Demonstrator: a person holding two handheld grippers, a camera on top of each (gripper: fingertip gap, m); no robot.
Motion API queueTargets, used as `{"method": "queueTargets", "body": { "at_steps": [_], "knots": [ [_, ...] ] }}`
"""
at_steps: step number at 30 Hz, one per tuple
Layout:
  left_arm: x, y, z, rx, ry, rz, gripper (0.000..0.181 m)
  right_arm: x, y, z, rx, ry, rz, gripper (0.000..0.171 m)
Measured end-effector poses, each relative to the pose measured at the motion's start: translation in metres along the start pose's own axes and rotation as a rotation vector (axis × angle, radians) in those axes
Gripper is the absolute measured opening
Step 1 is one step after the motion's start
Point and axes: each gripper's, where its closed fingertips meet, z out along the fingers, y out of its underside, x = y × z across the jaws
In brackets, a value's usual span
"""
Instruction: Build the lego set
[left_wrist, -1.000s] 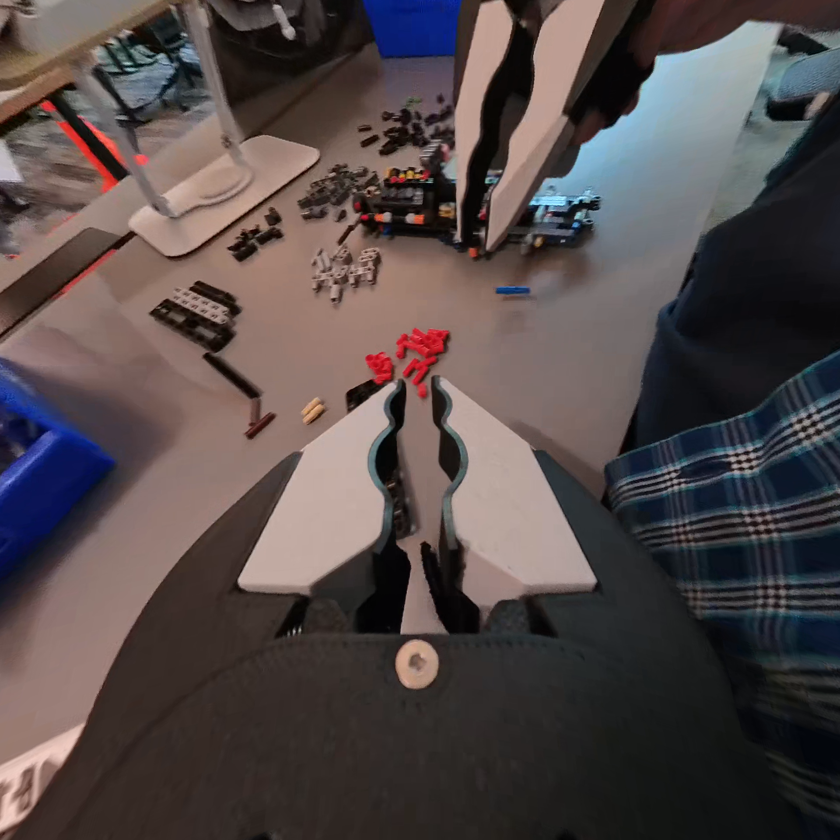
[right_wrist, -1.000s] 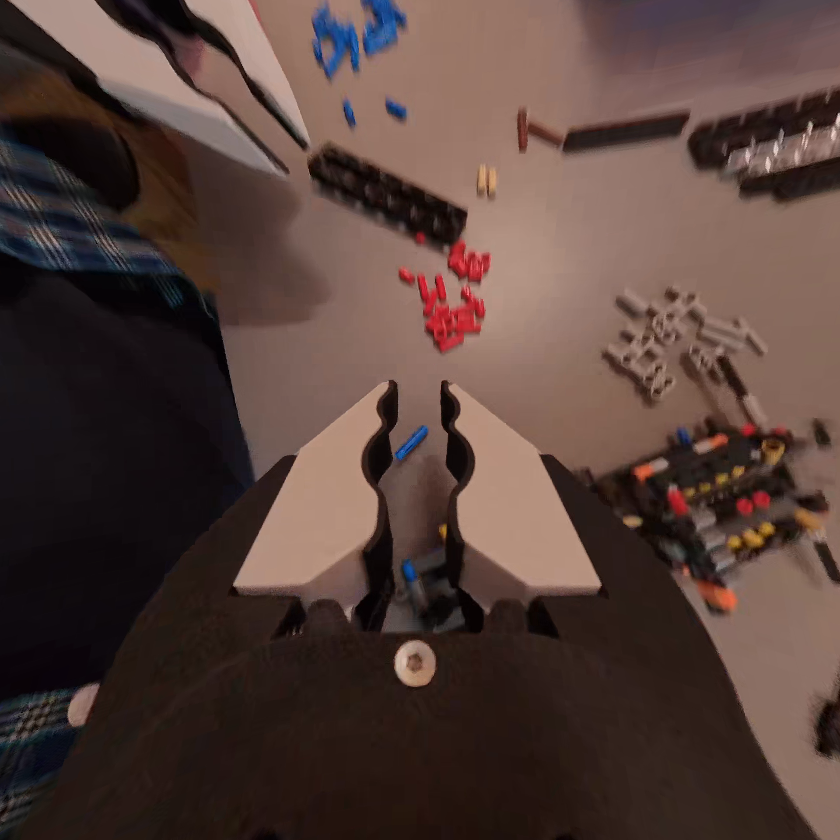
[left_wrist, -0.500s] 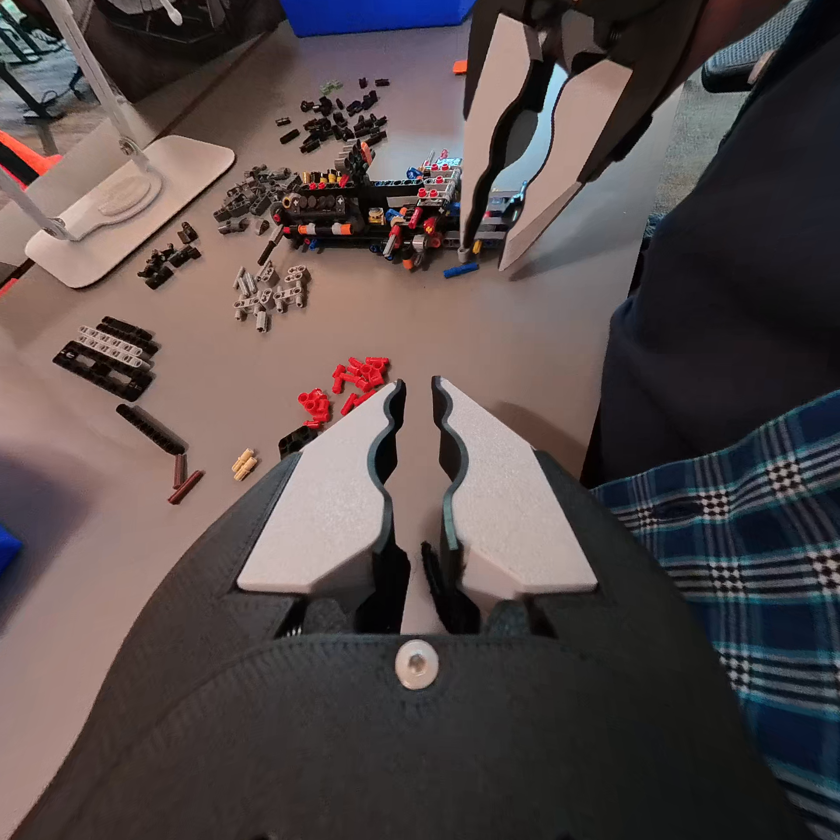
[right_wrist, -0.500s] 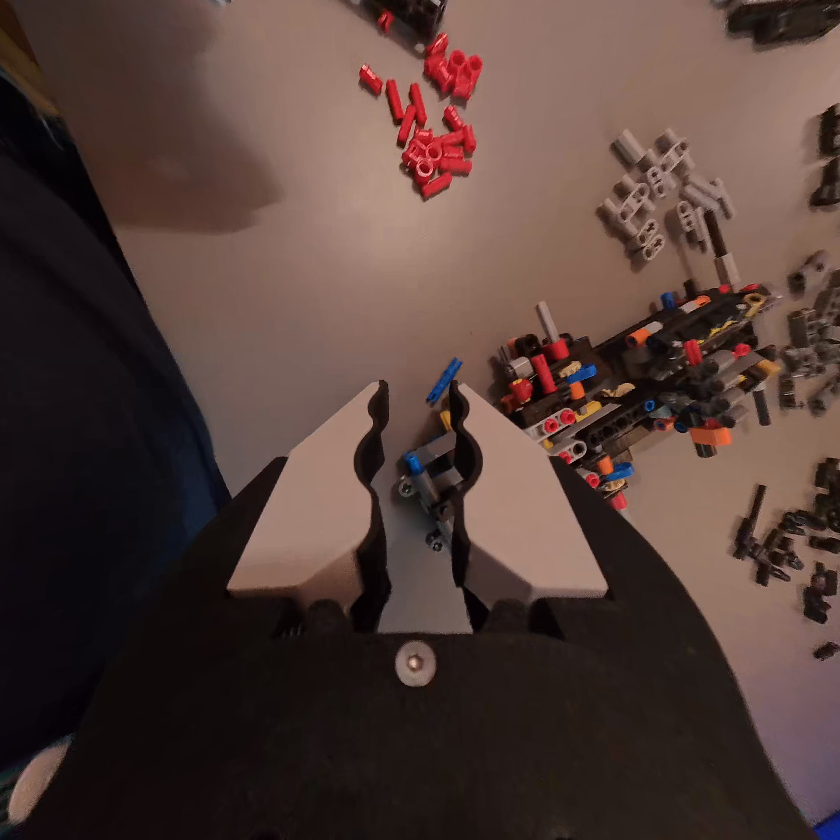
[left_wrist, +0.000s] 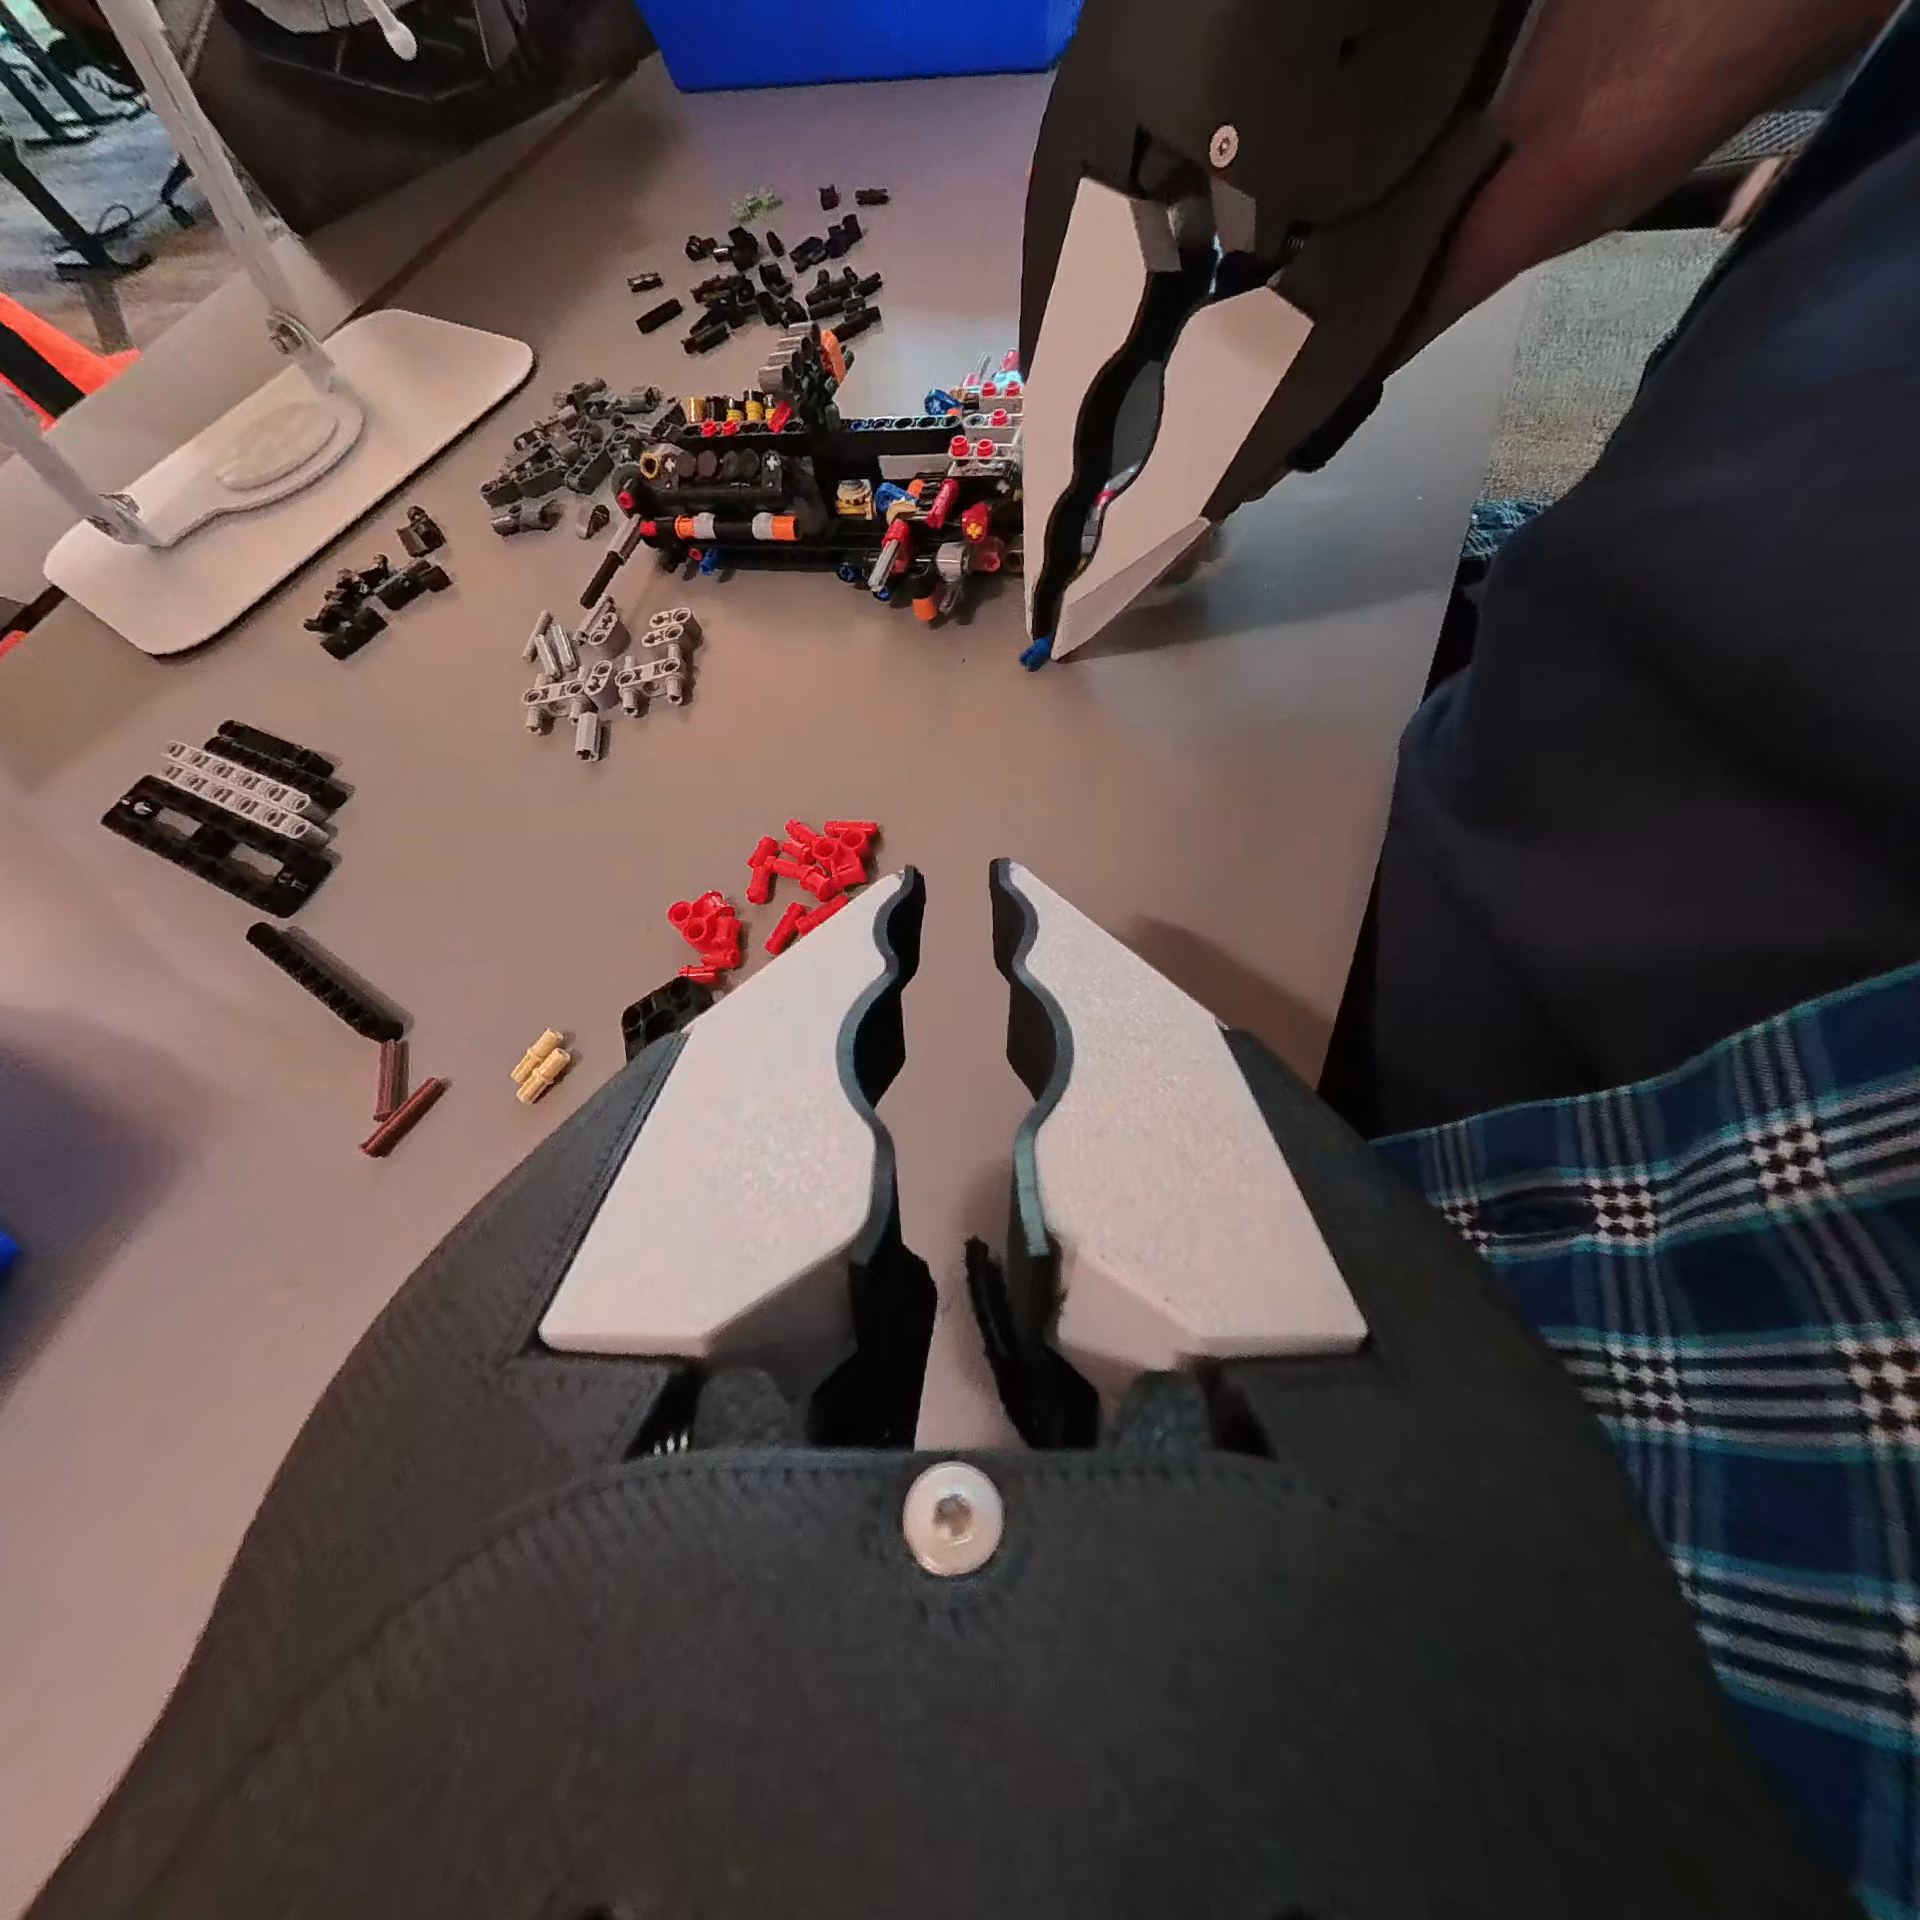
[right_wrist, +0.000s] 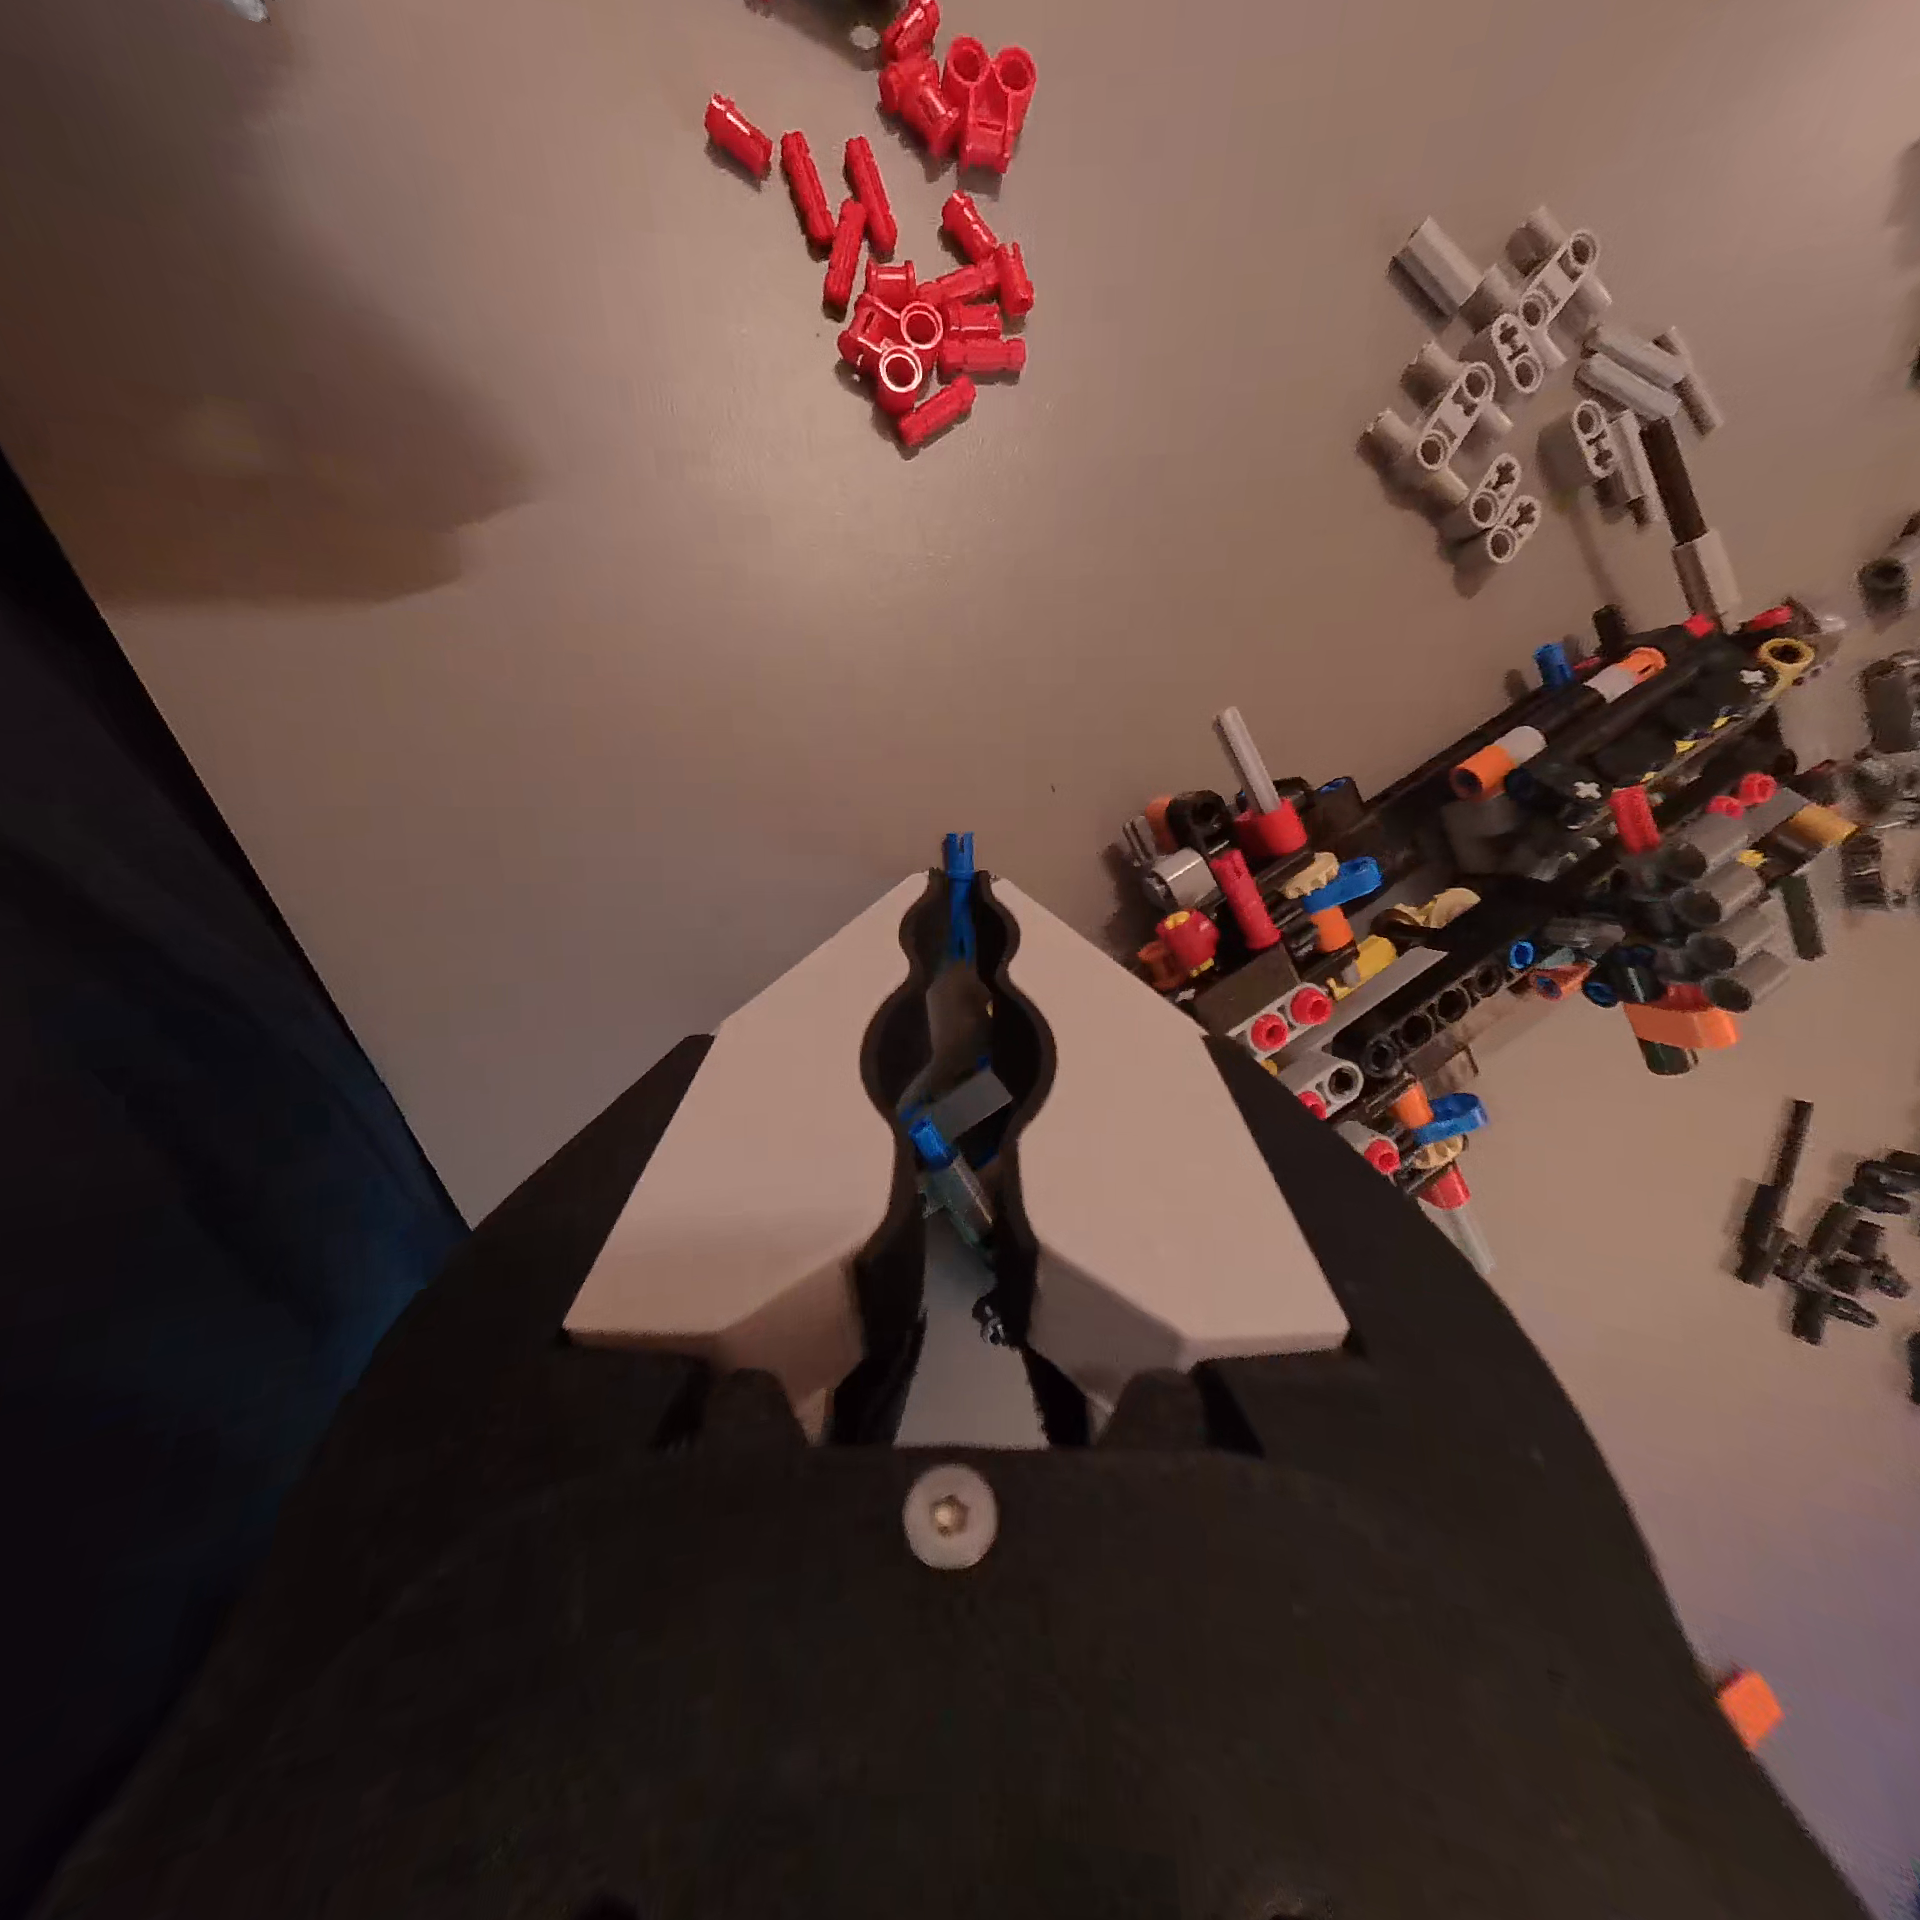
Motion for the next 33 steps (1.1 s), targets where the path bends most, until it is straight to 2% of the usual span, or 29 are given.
{"method": "queueTargets", "body": {
  "at_steps": [7,12,16,22,25,29,33],
  "knots": [
    [0.003,-0.003,0.005,0.016,0.021,0.019,0.018,-0.031,-0.03,0.001,0.112,-0.221,0.076,0.001],
    [0.003,-0.009,0.011,0.025,-0.009,0.119,0.026,-0.046,-0.068,-0.021,0.267,-0.446,0.169,0.001],
    [0.002,-0.017,0.011,0.042,-0.04,0.21,0.027,-0.053,-0.082,-0.035,0.306,-0.591,0.201,0.001],
    [0.011,-0.025,0.011,0.07,-0.013,0.31,0.019,-0.058,-0.09,-0.046,0.319,-0.709,0.204,0.001],
    [0.014,-0.027,0.01,0.074,-0.01,0.34,0.008,-0.058,-0.092,-0.049,0.324,-0.743,0.211,0.001],
    [0.012,-0.029,0.007,0.081,-0.025,0.332,0.006,-0.055,-0.097,-0.052,0.344,-0.755,0.231,0.001],
    [0.005,-0.036,0.003,0.112,-0.075,0.279,0.002,-0.045,-0.107,-0.059,0.434,-0.749,0.292,0.004]
  ]
}}
